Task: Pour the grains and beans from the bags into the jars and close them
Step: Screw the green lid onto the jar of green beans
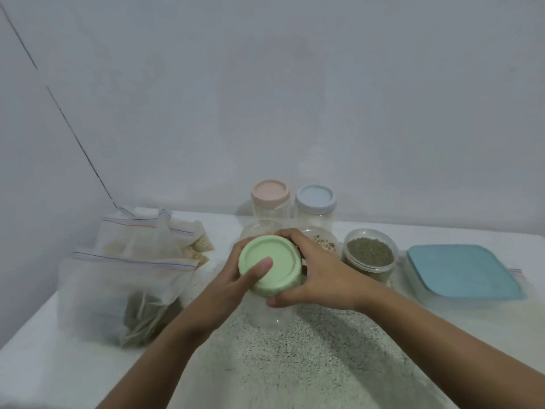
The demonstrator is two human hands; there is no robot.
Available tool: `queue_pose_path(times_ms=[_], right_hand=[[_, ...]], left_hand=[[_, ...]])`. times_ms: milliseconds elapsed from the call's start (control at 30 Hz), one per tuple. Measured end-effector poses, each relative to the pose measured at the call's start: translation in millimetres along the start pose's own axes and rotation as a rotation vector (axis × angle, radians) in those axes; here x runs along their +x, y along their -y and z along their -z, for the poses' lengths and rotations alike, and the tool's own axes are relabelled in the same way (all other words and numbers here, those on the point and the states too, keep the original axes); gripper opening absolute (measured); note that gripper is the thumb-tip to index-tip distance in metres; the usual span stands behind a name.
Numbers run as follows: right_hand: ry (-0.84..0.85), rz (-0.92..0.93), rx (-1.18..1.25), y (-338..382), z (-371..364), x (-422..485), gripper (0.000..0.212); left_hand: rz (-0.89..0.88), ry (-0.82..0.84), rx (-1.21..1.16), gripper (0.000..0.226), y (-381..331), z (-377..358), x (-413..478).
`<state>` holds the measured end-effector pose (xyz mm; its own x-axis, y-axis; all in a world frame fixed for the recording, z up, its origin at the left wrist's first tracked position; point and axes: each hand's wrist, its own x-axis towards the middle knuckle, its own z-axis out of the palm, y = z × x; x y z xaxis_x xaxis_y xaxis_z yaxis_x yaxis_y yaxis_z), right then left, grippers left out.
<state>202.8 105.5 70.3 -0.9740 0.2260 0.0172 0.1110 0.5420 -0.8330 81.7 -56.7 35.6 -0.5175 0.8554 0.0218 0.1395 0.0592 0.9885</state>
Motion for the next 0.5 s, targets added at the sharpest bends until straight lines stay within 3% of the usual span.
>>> queue_pose_path(times_ms=[200,500], right_hand=[[0.144,-0.053,-0.196,-1.2,-22.0,9.5,0.11],[0.072,-0.081,-0.377,20.6,-28.4,23.4,0.09]], left_hand=[[0.045,0.154,-0.041,0.078,35.5,19.9,-0.9],[0.047,0.185,-0.027,0.052,52.1,31.7,10.2]])
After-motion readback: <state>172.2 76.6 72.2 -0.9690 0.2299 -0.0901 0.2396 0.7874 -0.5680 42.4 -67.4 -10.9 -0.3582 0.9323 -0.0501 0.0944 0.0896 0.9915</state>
